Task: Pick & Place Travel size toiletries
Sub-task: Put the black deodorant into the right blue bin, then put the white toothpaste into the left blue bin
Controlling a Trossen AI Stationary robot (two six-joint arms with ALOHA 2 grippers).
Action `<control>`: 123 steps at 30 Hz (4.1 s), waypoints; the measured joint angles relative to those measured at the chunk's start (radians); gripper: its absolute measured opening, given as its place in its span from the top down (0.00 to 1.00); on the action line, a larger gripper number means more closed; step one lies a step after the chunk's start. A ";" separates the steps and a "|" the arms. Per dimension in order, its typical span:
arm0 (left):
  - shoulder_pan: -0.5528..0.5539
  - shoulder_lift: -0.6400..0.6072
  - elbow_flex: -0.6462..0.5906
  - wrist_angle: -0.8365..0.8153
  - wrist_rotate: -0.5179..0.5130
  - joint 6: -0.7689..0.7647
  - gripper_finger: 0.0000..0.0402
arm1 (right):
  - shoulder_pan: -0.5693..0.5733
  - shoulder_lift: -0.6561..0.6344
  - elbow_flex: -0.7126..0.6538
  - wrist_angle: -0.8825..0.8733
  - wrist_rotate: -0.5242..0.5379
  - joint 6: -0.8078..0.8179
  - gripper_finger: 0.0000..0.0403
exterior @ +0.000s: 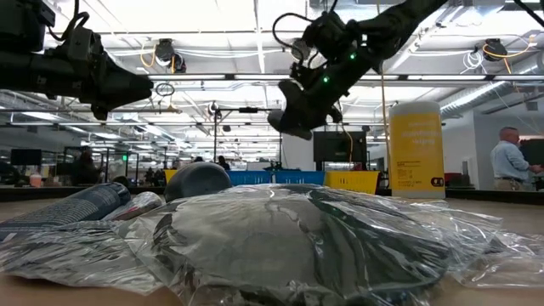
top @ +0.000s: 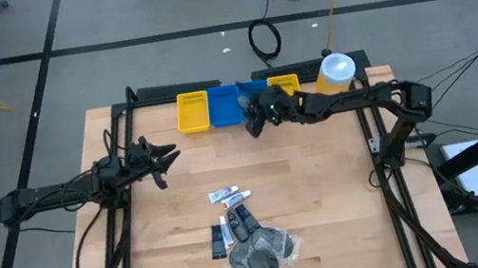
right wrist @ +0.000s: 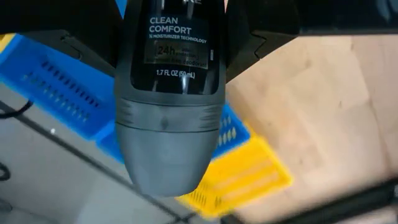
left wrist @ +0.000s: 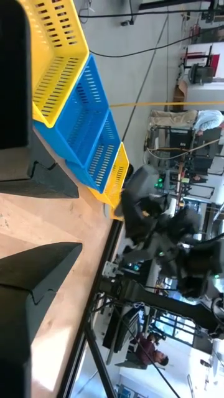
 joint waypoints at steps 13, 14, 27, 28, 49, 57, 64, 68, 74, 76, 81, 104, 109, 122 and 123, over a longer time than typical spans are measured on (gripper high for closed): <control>0.000 0.000 0.000 0.001 -0.008 0.007 0.69 | -0.123 0.103 0.000 0.094 -0.014 0.006 0.51; 0.000 0.000 0.000 0.001 -0.009 0.007 0.69 | -0.130 0.114 0.000 0.097 -0.026 0.005 0.51; 0.000 0.000 0.000 0.002 -0.028 0.007 0.69 | -0.179 0.145 -0.001 0.143 -0.027 0.011 0.50; 0.000 0.000 0.000 0.002 -0.028 0.007 0.69 | -0.179 0.144 -0.001 0.147 -0.027 0.012 0.50; 0.000 0.000 0.000 0.001 -0.029 0.006 0.69 | -0.179 0.144 -0.001 0.139 0.001 -0.013 0.43; 0.000 0.000 0.000 0.000 -0.029 0.005 0.69 | -0.177 0.144 -0.001 0.136 0.003 -0.044 0.35; 0.000 0.000 0.000 0.000 -0.029 0.005 0.69 | -0.177 0.144 -0.001 0.135 0.001 -0.045 0.30; 0.000 0.000 0.000 0.000 -0.029 0.005 0.69 | -0.177 0.144 -0.001 0.134 -0.002 -0.044 0.30; 0.000 0.000 0.000 -0.004 -0.029 0.005 0.69 | -0.155 0.144 -0.001 0.137 -0.031 -0.044 0.30; 0.000 0.000 0.000 -0.004 -0.029 0.005 0.69 | -0.140 0.142 -0.001 0.141 -0.071 -0.044 0.30; 0.000 0.000 0.000 -0.004 -0.029 0.005 0.69 | -0.087 0.140 -0.001 0.142 -0.187 -0.055 0.31; 0.000 0.000 0.000 -0.004 -0.029 0.005 0.69 | 0.312 0.140 -0.056 0.043 -0.281 -0.261 0.33; 0.000 0.000 0.000 -0.004 -0.029 0.005 0.69 | 0.366 0.140 -0.081 0.054 -0.257 -0.258 0.33; 0.000 0.000 0.000 -0.004 -0.029 0.005 0.69 | 0.444 0.140 -0.110 0.114 -0.257 -0.249 0.34; 0.000 0.000 0.000 -0.004 -0.029 0.005 0.69 | 0.446 0.140 -0.111 0.116 -0.256 -0.245 0.34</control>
